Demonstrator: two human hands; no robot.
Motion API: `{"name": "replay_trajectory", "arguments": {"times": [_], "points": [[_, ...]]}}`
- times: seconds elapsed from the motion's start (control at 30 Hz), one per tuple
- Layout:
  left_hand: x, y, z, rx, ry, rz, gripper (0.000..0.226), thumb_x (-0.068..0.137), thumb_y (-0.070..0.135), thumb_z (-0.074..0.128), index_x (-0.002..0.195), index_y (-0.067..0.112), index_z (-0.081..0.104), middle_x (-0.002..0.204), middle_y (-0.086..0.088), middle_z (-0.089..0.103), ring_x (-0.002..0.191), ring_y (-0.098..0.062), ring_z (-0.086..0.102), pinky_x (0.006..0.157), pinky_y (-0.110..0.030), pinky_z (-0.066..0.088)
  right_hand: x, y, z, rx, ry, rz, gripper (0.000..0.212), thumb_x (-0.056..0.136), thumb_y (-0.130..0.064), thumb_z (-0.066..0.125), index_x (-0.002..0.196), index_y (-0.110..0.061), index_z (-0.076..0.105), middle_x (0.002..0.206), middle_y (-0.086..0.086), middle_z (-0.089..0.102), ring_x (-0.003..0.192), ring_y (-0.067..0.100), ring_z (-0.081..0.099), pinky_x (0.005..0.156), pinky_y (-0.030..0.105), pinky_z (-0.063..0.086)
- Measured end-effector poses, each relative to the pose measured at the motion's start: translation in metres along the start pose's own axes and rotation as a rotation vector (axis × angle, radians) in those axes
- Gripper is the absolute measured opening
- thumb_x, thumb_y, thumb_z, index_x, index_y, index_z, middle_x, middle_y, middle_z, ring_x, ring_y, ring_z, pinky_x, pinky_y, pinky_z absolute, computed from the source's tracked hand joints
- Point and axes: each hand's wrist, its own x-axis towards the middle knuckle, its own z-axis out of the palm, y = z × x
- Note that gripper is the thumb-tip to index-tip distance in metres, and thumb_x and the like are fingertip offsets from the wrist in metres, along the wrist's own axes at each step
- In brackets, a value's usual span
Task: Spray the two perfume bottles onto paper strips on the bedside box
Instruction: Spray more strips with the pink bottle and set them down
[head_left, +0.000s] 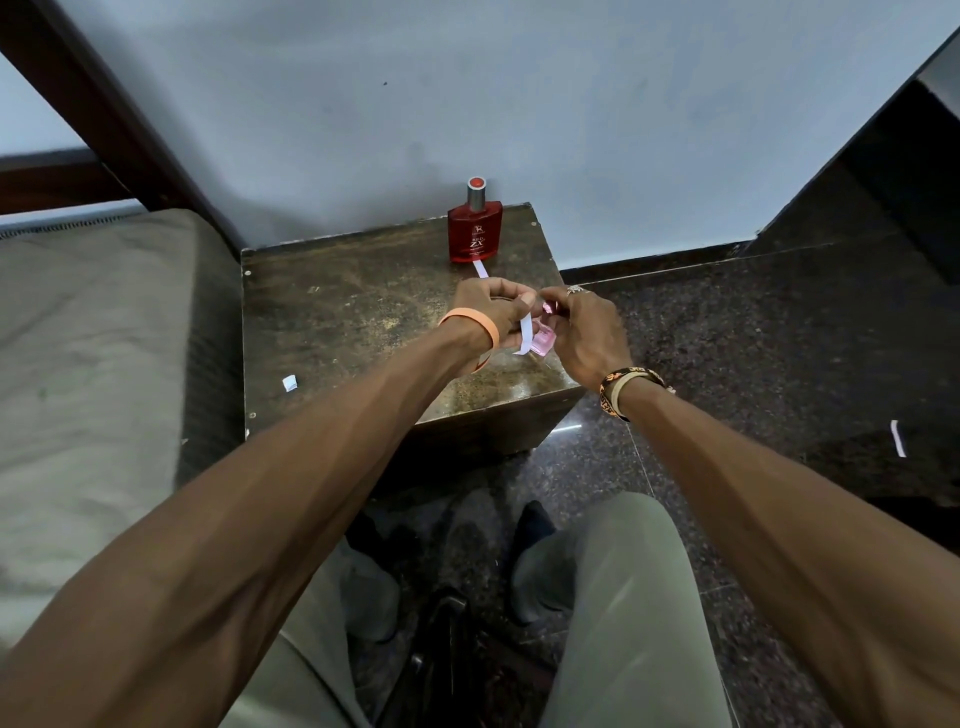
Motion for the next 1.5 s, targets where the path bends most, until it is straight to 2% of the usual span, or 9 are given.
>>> {"name": "replay_trajectory", "arguments": {"times": [0.2, 0.37, 0.5, 0.77, 0.93, 1.2, 1.37, 1.43, 1.5], "points": [[-0.001, -0.002, -0.005, -0.024, -0.017, -0.005, 0.005, 0.09, 0.002, 0.061, 0.086, 0.005, 0.062, 0.1, -0.023, 0.069, 0.092, -0.035, 0.069, 0.08, -0.047, 0.058, 0.003, -0.002, 0.0, 0.006, -0.012, 0.073, 0.052, 0.09, -0.002, 0.064, 0.14, -0.017, 0.053, 0.122, 0.011, 0.067, 0.111, 0.026, 0.064, 0.094, 0.039, 0.054], [-0.009, 0.001, -0.021, 0.012, -0.024, 0.078, 0.006, 0.087, 0.002, 0.065, 0.085, 0.007, 0.067, 0.085, -0.013, 0.069, 0.079, -0.024, 0.068, 0.072, -0.04, 0.06, -0.004, -0.019, -0.013, 0.096, 0.168, 0.007, 0.035, 0.094, -0.02, 0.058, 0.129, -0.017, 0.061, 0.115, 0.006, 0.066, 0.106, 0.02, 0.061, 0.09, 0.029, 0.049], [-0.026, 0.016, -0.039, -0.007, -0.03, 0.126, 0.009, 0.082, 0.0, 0.069, 0.089, 0.005, 0.068, 0.089, -0.013, 0.069, 0.082, -0.023, 0.068, 0.07, -0.037, 0.06, -0.011, -0.048, -0.028, 0.224, 0.167, -0.032, 0.026, 0.095, -0.025, 0.057, 0.117, -0.015, 0.069, 0.109, 0.003, 0.072, 0.099, 0.015, 0.065, 0.089, 0.034, 0.054], [-0.079, 0.043, -0.08, 0.006, -0.048, 0.199, 0.022, 0.075, -0.011, 0.071, 0.092, 0.002, 0.066, 0.076, -0.013, 0.071, 0.07, -0.022, 0.071, 0.061, -0.034, 0.059, -0.035, -0.101, -0.051, 0.565, -0.16, 0.011, 0.011, 0.094, -0.019, 0.065, 0.096, -0.013, 0.075, 0.083, 0.007, 0.074, 0.07, 0.014, 0.067, 0.068, 0.026, 0.056], [-0.116, 0.061, -0.101, 0.176, -0.058, 0.295, 0.026, 0.072, -0.01, 0.075, 0.088, 0.008, 0.066, 0.06, -0.003, 0.071, 0.059, -0.013, 0.07, 0.051, -0.025, 0.055, -0.054, -0.13, -0.072, 0.53, -0.216, -0.045, 0.016, 0.092, -0.025, 0.069, 0.095, -0.011, 0.076, 0.078, 0.007, 0.075, 0.067, 0.013, 0.068, 0.073, 0.034, 0.059], [-0.163, 0.074, -0.121, 0.434, -0.027, 0.416, 0.03, 0.067, -0.003, 0.081, 0.083, 0.019, 0.069, 0.072, -0.009, 0.073, 0.071, -0.023, 0.073, 0.065, -0.037, 0.06, -0.083, -0.169, -0.093, 0.401, -0.286, -0.099, 0.014, 0.087, -0.024, 0.072, 0.081, -0.012, 0.077, 0.072, 0.005, 0.075, 0.067, 0.017, 0.072, 0.075, 0.043, 0.062], [-0.18, 0.068, -0.132, 0.373, -0.011, 0.421, 0.03, 0.072, -0.005, 0.076, 0.095, 0.013, 0.069, 0.088, -0.007, 0.075, 0.081, -0.021, 0.072, 0.067, -0.034, 0.06, -0.104, -0.186, -0.1, 0.135, -0.192, -0.142, 0.026, 0.087, -0.025, 0.061, 0.078, -0.003, 0.071, 0.076, 0.016, 0.071, 0.07, 0.03, 0.067, 0.077, 0.05, 0.058], [-0.183, 0.067, -0.141, 0.294, 0.112, 0.467, 0.027, 0.077, 0.004, 0.074, 0.1, 0.016, 0.067, 0.098, -0.009, 0.072, 0.088, -0.02, 0.068, 0.074, -0.036, 0.059, -0.109, -0.191, -0.106, 0.246, -0.194, -0.076, 0.026, 0.088, -0.017, 0.059, 0.078, 0.006, 0.066, 0.077, 0.023, 0.063, 0.064, 0.027, 0.057, 0.069, 0.046, 0.053], [-0.185, 0.068, -0.152, 0.244, 0.271, 0.513, 0.023, 0.081, 0.016, 0.073, 0.103, 0.017, 0.067, 0.098, -0.007, 0.068, 0.089, -0.018, 0.066, 0.082, -0.039, 0.058, -0.112, -0.193, -0.12, 0.639, -0.327, 0.068, 0.017, 0.091, -0.013, 0.061, 0.084, 0.001, 0.068, 0.078, 0.017, 0.063, 0.06, 0.019, 0.057, 0.061, 0.036, 0.05]]}}
